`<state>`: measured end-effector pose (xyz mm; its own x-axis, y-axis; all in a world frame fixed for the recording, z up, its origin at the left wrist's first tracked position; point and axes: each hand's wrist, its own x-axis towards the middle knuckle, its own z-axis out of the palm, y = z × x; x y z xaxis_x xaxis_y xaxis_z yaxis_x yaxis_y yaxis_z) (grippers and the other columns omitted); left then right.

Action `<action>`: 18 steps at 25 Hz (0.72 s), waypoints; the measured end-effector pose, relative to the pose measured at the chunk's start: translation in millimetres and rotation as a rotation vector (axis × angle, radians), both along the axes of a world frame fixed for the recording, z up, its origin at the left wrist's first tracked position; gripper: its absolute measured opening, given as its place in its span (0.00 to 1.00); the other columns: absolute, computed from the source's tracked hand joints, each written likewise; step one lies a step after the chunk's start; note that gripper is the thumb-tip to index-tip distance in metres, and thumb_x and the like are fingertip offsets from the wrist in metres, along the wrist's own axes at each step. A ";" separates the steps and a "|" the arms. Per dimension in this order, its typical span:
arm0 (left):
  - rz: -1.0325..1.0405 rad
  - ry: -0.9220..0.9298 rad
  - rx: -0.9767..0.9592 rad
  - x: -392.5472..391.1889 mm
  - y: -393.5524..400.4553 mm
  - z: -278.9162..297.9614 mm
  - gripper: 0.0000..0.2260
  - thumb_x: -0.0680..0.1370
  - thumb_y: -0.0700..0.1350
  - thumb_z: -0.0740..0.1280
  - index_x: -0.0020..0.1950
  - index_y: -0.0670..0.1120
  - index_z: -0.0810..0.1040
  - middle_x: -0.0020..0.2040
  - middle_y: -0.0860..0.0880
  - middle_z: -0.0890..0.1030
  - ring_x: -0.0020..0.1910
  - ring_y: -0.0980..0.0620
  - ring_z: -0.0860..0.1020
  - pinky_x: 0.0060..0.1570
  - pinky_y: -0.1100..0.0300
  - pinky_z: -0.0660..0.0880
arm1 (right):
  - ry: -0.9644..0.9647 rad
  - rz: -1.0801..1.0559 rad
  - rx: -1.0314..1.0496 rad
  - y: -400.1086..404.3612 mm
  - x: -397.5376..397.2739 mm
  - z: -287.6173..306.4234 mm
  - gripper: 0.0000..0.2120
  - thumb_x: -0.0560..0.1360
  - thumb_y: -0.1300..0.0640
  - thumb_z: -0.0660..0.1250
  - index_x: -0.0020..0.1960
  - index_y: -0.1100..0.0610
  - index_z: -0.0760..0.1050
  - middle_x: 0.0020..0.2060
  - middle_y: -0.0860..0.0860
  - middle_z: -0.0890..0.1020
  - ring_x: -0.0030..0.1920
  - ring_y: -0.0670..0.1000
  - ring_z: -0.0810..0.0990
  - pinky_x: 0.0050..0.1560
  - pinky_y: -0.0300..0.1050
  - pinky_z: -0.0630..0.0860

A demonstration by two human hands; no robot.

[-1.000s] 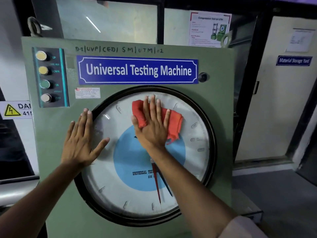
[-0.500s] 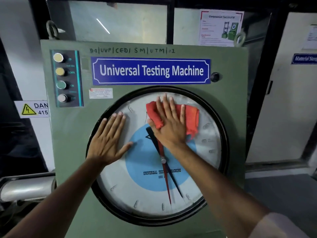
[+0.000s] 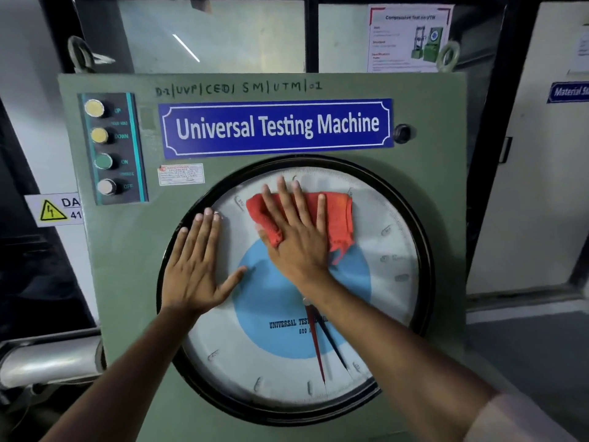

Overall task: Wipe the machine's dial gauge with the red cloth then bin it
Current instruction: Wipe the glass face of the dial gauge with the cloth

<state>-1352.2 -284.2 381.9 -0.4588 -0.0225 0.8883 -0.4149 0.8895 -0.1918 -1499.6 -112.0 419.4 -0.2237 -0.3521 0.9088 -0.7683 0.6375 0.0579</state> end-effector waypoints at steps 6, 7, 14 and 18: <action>0.046 -0.027 0.063 10.3 -0.6 -14.7 0.47 0.80 0.72 0.53 0.88 0.41 0.51 0.89 0.47 0.46 0.88 0.49 0.47 0.86 0.50 0.46 | 0.133 -0.069 0.123 41.2 -31.2 9.5 0.35 0.84 0.38 0.58 0.88 0.40 0.51 0.88 0.49 0.54 0.88 0.52 0.53 0.85 0.69 0.48; 0.054 -0.030 0.062 10.4 -0.8 -17.4 0.47 0.80 0.73 0.53 0.88 0.41 0.51 0.89 0.46 0.47 0.88 0.49 0.48 0.86 0.51 0.46 | 0.052 -0.078 0.037 27.3 -26.2 15.7 0.36 0.84 0.39 0.57 0.88 0.41 0.49 0.88 0.50 0.52 0.88 0.53 0.52 0.85 0.69 0.45; 0.041 -0.029 0.069 10.4 -1.6 -18.9 0.47 0.81 0.73 0.52 0.89 0.42 0.48 0.89 0.46 0.47 0.88 0.48 0.49 0.86 0.50 0.46 | -0.047 -0.054 0.093 25.2 14.2 -46.0 0.40 0.81 0.39 0.62 0.88 0.43 0.49 0.89 0.50 0.50 0.88 0.54 0.52 0.85 0.69 0.45; 0.043 -0.029 0.066 8.7 -1.9 -20.0 0.46 0.81 0.73 0.51 0.89 0.42 0.48 0.89 0.47 0.46 0.88 0.48 0.49 0.86 0.50 0.46 | -0.125 -0.031 -0.086 -12.5 7.7 33.4 0.38 0.82 0.39 0.58 0.88 0.45 0.51 0.88 0.51 0.53 0.88 0.55 0.52 0.84 0.70 0.46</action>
